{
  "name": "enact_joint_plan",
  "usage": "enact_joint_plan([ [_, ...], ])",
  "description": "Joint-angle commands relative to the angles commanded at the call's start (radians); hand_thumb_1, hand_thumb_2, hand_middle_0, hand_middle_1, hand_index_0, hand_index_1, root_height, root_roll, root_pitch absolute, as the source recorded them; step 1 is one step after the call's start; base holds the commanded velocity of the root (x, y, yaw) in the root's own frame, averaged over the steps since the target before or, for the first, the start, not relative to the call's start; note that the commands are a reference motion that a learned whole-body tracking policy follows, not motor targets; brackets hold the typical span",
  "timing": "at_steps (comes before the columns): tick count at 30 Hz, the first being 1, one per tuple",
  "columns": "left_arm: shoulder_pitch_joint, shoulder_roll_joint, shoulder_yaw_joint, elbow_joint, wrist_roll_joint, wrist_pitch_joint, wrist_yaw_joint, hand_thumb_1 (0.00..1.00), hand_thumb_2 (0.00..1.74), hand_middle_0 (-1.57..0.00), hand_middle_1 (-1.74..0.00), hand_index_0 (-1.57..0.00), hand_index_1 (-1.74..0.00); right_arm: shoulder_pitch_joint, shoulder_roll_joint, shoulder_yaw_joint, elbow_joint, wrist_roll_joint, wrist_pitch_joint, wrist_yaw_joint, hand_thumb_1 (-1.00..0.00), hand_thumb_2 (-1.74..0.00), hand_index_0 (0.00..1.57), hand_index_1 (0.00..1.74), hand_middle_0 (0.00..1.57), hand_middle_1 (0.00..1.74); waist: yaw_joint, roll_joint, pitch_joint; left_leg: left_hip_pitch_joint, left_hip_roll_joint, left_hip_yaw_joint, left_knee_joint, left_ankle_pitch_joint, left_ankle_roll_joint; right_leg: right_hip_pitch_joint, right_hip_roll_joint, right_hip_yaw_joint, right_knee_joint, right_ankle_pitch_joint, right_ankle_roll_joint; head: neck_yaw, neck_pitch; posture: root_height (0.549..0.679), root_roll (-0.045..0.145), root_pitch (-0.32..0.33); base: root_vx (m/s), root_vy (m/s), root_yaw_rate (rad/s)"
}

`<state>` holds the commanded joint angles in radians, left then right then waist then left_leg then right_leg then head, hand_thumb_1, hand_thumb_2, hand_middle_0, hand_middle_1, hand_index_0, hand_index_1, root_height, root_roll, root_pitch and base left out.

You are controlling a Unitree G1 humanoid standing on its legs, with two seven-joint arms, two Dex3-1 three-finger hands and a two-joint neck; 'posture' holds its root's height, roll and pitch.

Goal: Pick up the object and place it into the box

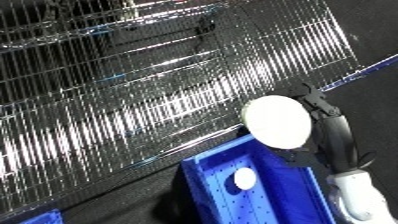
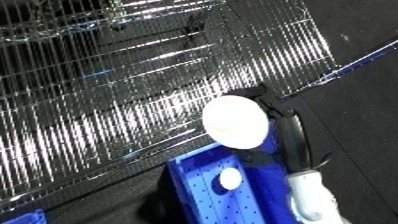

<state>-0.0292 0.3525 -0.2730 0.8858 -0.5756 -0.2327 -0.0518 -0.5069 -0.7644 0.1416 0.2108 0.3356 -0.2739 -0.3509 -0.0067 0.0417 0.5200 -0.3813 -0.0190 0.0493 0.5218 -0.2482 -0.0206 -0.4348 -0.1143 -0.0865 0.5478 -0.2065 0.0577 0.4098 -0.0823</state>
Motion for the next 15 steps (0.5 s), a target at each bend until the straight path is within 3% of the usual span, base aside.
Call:
enact_joint_plan([
  [5, 0.005, -0.005, 0.012, 0.018, 0.005, -0.008, 0.000, 0.00, 0.00, 0.00, 0.00, 0.00, 0.00, 0.104, 0.033, -0.019, 0.046, 0.002, 0.010, -0.021, -0.95, -1.65, 1.49, 1.65, 1.49, 1.65, -0.023, -0.006, 0.000, 0.023, 0.010, 0.007, -0.018, 0.002, -0.0050, 0.017, 0.0070, 0.008, -0.020, 0.002, -0.0003, 0.005, -0.003, 0.658, 0.061, 0.082, -0.013, -0.032, -0.157],
  [10, 0.007, 0.001, 0.014, 0.019, 0.001, -0.006, -0.009, 0.00, 0.00, 0.00, 0.00, 0.00, 0.00, 0.195, 0.061, -0.026, 0.152, 0.114, -0.010, 0.046, -0.95, -1.65, 1.49, 1.65, 1.49, 1.65, -0.038, -0.005, 0.000, 0.039, 0.013, 0.013, -0.028, 0.002, -0.0079, 0.030, 0.0127, 0.012, -0.029, 0.001, -0.0016, 0.044, -0.029, 0.659, 0.064, 0.078, -0.022, -0.041, -0.074],
  [15, -0.003, 0.005, -0.016, 0.031, 0.001, -0.007, -0.019, 0.00, 0.00, 0.00, 0.00, 0.00, 0.00, 0.226, 0.085, -0.009, 0.345, 0.223, -0.020, 0.136, -0.70, -1.22, 1.10, 1.22, 1.10, 1.22, -0.037, 0.004, 0.000, 0.049, 0.008, 0.010, -0.023, -0.003, -0.0074, 0.040, 0.0127, 0.011, -0.031, 0.000, -0.0067, 0.122, -0.074, 0.660, 0.070, 0.070, -0.013, -0.042, -0.014],
])
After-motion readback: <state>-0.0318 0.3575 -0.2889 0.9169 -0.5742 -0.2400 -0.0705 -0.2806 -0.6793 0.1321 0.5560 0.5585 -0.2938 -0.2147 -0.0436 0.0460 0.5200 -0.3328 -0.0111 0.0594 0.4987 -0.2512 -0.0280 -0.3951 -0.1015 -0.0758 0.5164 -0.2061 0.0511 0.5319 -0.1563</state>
